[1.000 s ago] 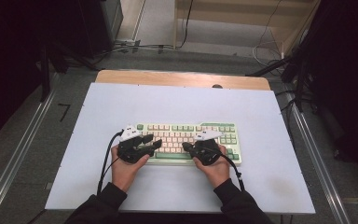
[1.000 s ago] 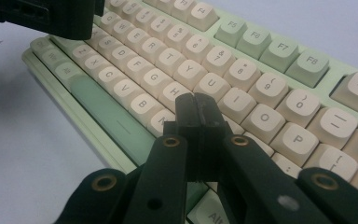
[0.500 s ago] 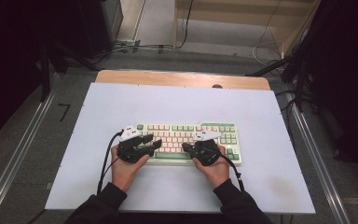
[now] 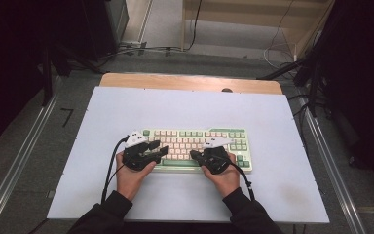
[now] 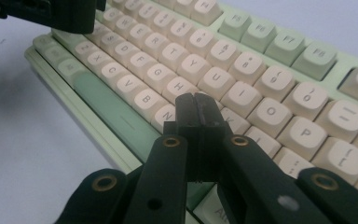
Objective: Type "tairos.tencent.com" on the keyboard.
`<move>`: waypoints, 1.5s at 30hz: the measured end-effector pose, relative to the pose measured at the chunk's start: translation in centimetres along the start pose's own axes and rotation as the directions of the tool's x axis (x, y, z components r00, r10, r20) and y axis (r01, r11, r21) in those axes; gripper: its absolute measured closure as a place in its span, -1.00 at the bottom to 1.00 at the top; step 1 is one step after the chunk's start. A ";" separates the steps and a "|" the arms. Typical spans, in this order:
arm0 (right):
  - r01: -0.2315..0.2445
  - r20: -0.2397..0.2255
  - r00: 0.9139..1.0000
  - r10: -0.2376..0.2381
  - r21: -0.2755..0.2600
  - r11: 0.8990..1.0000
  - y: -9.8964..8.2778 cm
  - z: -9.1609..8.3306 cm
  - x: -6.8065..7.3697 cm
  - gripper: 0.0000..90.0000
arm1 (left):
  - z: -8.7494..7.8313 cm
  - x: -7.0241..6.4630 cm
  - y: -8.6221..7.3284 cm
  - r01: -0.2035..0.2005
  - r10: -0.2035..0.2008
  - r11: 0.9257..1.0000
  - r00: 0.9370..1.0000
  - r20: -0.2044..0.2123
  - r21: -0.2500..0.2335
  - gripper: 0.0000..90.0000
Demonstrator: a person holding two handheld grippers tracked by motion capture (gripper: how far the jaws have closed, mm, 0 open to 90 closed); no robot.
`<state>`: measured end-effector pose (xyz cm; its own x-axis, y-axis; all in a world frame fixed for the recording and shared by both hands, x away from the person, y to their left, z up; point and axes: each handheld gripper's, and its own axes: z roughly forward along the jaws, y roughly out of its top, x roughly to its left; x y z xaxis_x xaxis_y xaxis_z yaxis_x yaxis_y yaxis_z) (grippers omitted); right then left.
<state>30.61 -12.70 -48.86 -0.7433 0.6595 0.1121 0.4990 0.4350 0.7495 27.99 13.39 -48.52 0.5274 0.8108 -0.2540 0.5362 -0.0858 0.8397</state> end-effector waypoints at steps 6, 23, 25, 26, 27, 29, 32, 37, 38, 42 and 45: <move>-0.018 0.001 1.000 0.018 -0.046 0.999 0.3 -1.0 -0.5 0.94 | -0.1 0.0 0.0 0.001 -0.001 1.000 1.000 -0.002 -0.004 0.21; -0.081 0.026 0.996 0.085 -0.136 0.987 -0.2 -3.9 -2.8 0.53 | -0.5 0.2 0.1 0.010 -0.010 1.000 1.000 -0.011 -0.017 0.19; -0.092 0.025 0.995 0.096 -0.145 0.985 -0.3 -4.1 -3.1 0.45 | -0.6 0.3 0.1 0.008 -0.008 1.000 1.000 -0.015 -0.020 0.19; -0.096 0.025 0.995 0.101 -0.145 0.985 -0.3 -4.2 -3.1 0.40 | -0.6 0.3 0.1 0.010 -0.011 1.000 1.000 -0.018 -0.023 0.19; -0.098 0.031 0.994 0.103 -0.148 0.984 -0.4 -4.2 -3.2 0.35 | -0.7 0.3 0.2 0.010 -0.011 1.000 1.000 -0.022 -0.025 0.18; -0.102 0.035 0.993 0.109 -0.150 0.983 -0.5 -4.4 -3.3 0.26 | -0.8 0.3 0.2 0.012 -0.013 1.000 1.000 -0.026 -0.027 0.17; -0.110 0.040 0.992 0.118 -0.154 0.982 -0.7 -4.5 -3.6 0.17 | -0.9 0.3 0.2 0.012 -0.013 0.999 0.999 -0.034 -0.031 0.15; -0.116 0.053 0.991 0.125 -0.152 0.982 -1.0 -4.8 -3.8 0.03 | -1.0 0.4 0.2 0.014 -0.016 0.999 0.999 -0.048 -0.038 0.05; -0.120 0.056 0.990 0.130 -0.152 0.981 -1.1 -4.9 -3.9 0.01 | -1.0 0.4 0.2 0.015 -0.017 0.999 0.999 -0.049 -0.038 0.03; -0.124 0.066 0.989 0.135 -0.151 0.981 -1.4 -5.2 -4.1 -0.06 | -1.2 0.5 0.2 0.021 -0.024 0.999 0.998 -0.056 -0.044 -0.02; -0.127 0.082 0.987 0.140 -0.155 0.980 -1.6 -5.6 -4.3 -0.12 | -1.5 0.6 0.3 0.026 -0.030 0.998 0.997 -0.065 -0.052 -0.05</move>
<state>30.53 -19.71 -46.93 -0.6268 0.7621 0.1624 0.5142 0.2479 0.8211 27.45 14.67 -47.73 0.4674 0.8488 -0.2473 0.5151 -0.0342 0.8564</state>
